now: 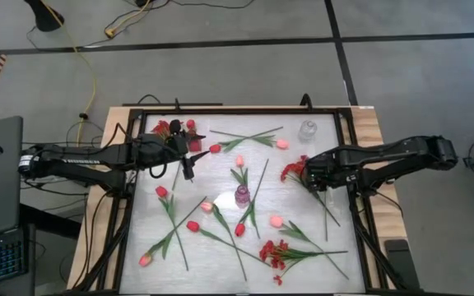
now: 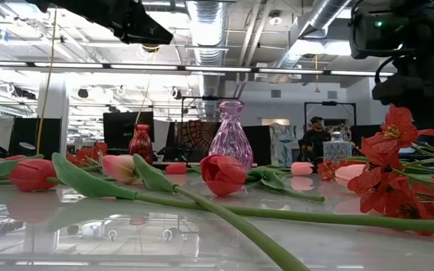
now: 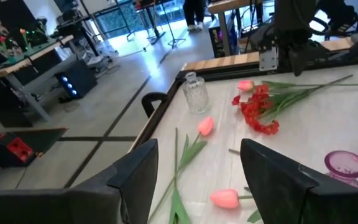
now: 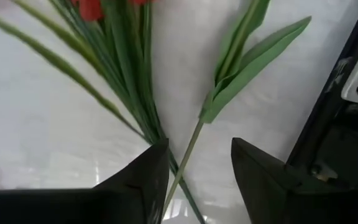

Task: Sort flowers into vase by color
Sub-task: Put the pink flower into the transparent vase

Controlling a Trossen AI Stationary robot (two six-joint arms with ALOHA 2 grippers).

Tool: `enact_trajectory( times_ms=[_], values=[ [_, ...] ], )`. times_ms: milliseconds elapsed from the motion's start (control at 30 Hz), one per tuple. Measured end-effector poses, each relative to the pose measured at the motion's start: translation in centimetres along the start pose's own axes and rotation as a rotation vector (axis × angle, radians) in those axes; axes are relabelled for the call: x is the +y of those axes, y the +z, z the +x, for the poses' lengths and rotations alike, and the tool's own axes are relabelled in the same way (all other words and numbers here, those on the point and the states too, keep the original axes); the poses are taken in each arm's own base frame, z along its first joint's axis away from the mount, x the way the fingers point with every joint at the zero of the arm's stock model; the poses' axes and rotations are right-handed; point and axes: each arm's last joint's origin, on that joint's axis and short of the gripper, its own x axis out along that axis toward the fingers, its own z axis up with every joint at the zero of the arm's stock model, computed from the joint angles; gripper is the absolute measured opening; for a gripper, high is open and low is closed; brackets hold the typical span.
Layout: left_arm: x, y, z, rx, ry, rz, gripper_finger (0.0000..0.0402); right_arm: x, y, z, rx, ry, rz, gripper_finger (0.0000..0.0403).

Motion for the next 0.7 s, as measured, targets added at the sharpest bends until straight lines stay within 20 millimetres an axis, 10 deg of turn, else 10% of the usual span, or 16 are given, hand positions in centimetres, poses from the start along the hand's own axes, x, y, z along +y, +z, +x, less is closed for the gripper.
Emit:
enact_trajectory(
  times_ms=[700],
  values=[
    [0.0,-0.1,0.0,0.009,-0.002,0.0,0.0218,3.0,-3.4,3.4,-0.057,-0.167,0.084,0.0191]
  ],
)
